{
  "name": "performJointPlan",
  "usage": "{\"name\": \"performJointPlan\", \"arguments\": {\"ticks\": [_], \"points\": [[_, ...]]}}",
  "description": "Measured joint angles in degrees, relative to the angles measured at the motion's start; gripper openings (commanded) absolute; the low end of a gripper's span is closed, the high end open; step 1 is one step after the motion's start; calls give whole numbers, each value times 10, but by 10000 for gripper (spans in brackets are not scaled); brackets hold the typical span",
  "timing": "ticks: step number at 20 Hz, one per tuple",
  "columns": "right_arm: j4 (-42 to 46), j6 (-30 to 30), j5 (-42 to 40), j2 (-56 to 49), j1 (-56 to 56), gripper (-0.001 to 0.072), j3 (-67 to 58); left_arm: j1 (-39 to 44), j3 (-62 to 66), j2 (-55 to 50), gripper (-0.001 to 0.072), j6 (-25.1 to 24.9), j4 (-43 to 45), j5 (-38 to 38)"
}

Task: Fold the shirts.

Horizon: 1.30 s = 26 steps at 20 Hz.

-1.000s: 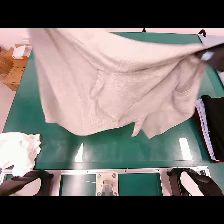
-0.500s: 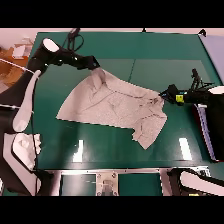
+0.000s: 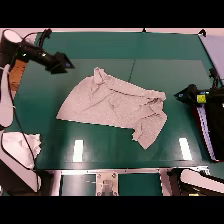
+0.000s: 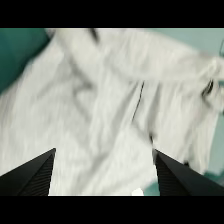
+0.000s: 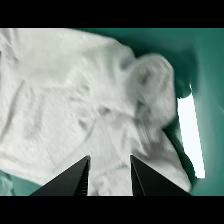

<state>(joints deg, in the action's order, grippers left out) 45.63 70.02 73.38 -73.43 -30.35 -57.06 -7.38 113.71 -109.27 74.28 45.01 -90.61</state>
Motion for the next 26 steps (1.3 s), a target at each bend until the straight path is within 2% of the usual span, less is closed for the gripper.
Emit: {"name": "performJointPlan", "arguments": {"ticks": [6, 10, 14, 15, 17, 18, 19, 20, 21, 22, 26], "points": [[26, -2, 15, 69, -46, 306, 125, -92, -157, 17, 709, 7, 47, -70], [35, -2, -9, 83, -54, 306, 179, -123, -230, 18, 709, 7, 114, -57], [38, -3, -24, 87, -55, 305, 201, -118, -314, 19, 708, 1, 124, -33], [38, -3, -27, 87, -55, 306, 203, -111, -334, 21, 682, -1, 118, -34], [39, -3, -30, 88, -55, 307, 206, -97, -362, 20, 277, -12, 114, -25], [39, -3, -33, 88, -55, 307, 207, -93, -371, 18, 147, -17, 113, -17], [40, -3, -33, 88, -55, 309, 208, -87, -378, 19, 53, -24, 111, -6], [41, -3, -34, 88, -55, 355, 208, -84, -383, 18, 24, -29, 101, 3], [45, -3, -36, 88, -55, 452, 209, -83, -386, 18, 24, -33, 94, 5], [48, -3, -37, 88, -55, 470, 209, -81, -388, 19, 23, -36, 85, 11], [55, -2, -48, 87, -56, 462, 209, -78, -392, 19, 23, -40, 70, 20]]}}
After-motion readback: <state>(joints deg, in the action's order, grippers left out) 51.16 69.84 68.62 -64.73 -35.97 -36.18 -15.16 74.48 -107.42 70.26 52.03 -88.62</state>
